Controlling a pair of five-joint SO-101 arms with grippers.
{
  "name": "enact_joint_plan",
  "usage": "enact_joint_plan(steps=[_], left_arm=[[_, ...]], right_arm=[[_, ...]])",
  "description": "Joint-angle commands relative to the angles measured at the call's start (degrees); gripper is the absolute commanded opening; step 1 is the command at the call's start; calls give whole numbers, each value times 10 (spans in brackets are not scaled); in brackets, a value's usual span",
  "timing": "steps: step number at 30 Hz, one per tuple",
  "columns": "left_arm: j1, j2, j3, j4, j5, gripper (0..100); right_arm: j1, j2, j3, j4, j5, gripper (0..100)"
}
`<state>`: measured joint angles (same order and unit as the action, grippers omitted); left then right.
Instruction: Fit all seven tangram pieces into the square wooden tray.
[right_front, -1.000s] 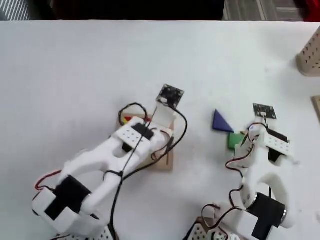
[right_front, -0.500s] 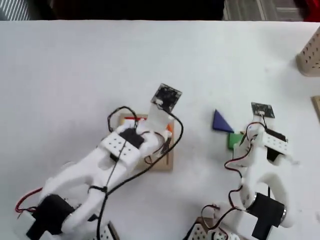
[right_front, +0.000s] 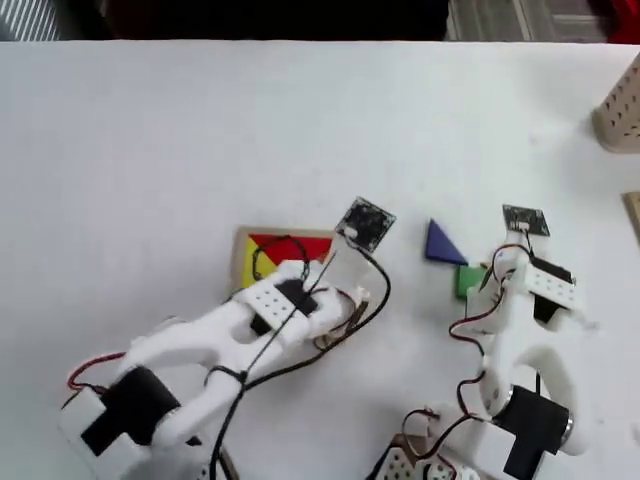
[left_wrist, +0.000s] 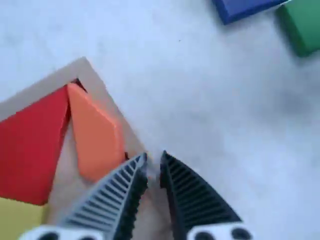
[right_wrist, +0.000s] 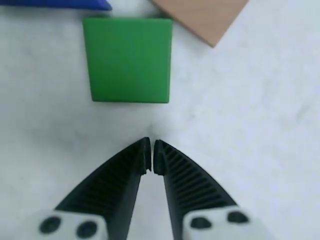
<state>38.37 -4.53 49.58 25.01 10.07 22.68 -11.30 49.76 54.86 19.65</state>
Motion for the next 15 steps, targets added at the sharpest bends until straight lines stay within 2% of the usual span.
enact_joint_plan(steps=[1,9,15], left_arm=[[-7,-1,-25,27,-8,76],[-57,-3,-27,78,-9,76],[-57,-4,-27,84,-9,76]], right_arm=[[-6,-22,-2,-7,6,18],[-7,-22,-2,-7,6,18],[-7,-22,-2,-7,6,18]])
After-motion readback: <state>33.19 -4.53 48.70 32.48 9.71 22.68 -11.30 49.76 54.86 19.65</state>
